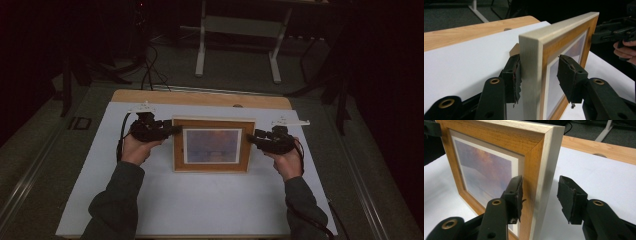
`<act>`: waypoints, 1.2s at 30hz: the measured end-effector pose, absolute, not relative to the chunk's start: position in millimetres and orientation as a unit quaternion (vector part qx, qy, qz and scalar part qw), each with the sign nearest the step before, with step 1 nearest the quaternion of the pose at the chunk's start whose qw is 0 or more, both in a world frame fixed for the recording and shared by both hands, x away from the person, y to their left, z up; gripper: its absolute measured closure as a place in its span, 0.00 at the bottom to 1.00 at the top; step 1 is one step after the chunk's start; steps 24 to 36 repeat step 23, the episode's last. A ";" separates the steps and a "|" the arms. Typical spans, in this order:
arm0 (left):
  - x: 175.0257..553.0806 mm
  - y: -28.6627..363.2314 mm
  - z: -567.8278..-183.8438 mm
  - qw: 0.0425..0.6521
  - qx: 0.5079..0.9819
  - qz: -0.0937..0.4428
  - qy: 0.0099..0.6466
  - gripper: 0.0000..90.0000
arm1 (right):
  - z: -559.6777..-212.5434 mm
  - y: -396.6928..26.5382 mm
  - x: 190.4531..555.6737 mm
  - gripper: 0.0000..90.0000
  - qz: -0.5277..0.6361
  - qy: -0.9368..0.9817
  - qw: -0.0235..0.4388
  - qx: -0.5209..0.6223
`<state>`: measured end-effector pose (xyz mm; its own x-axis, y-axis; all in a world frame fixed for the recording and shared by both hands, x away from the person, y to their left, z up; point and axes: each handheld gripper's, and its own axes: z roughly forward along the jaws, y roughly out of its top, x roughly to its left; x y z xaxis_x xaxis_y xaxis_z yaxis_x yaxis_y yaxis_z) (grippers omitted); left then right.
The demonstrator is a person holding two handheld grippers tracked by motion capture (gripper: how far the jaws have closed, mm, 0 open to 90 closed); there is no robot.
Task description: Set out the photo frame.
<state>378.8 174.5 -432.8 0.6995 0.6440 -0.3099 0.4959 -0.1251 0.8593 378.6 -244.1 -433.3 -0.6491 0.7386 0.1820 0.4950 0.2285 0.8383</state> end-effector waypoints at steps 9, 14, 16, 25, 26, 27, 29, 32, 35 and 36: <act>361.0 190.4 -431.7 0.523 0.744 0.100 0.404 0.56 | -427.1 -255.7 369.0 0.61 0.471 0.774 0.126 0.403; 347.0 195.6 -433.5 0.497 0.756 0.123 0.408 0.56 | -428.8 -263.8 362.9 0.65 0.465 0.776 0.120 0.409; 340.5 196.7 -436.3 0.487 0.759 0.132 0.411 0.55 | -431.3 -267.7 360.1 0.66 0.460 0.777 0.119 0.412; 312.3 200.7 -455.9 0.448 0.766 0.169 0.429 0.53 | -447.5 -283.4 347.3 0.69 0.449 0.775 0.106 0.433; 312.3 200.7 -455.9 0.448 0.766 0.169 0.429 0.53 | -447.5 -283.4 347.3 0.69 0.449 0.775 0.106 0.433; 312.3 200.7 -455.9 0.448 0.766 0.169 0.429 0.53 | -447.5 -283.4 347.3 0.69 0.449 0.775 0.106 0.433; 312.3 200.7 -455.9 0.448 0.766 0.169 0.429 0.53 | -447.5 -283.4 347.3 0.69 0.449 0.775 0.106 0.433; 312.3 200.7 -455.9 0.448 0.766 0.169 0.429 0.53 | -447.5 -283.4 347.3 0.69 0.449 0.775 0.106 0.433; 312.3 200.7 -455.9 0.448 0.766 0.169 0.429 0.53 | -447.5 -283.4 347.3 0.69 0.449 0.775 0.106 0.433; 312.3 200.7 -455.9 0.448 0.766 0.169 0.429 0.53 | -447.5 -283.4 347.3 0.69 0.449 0.775 0.106 0.433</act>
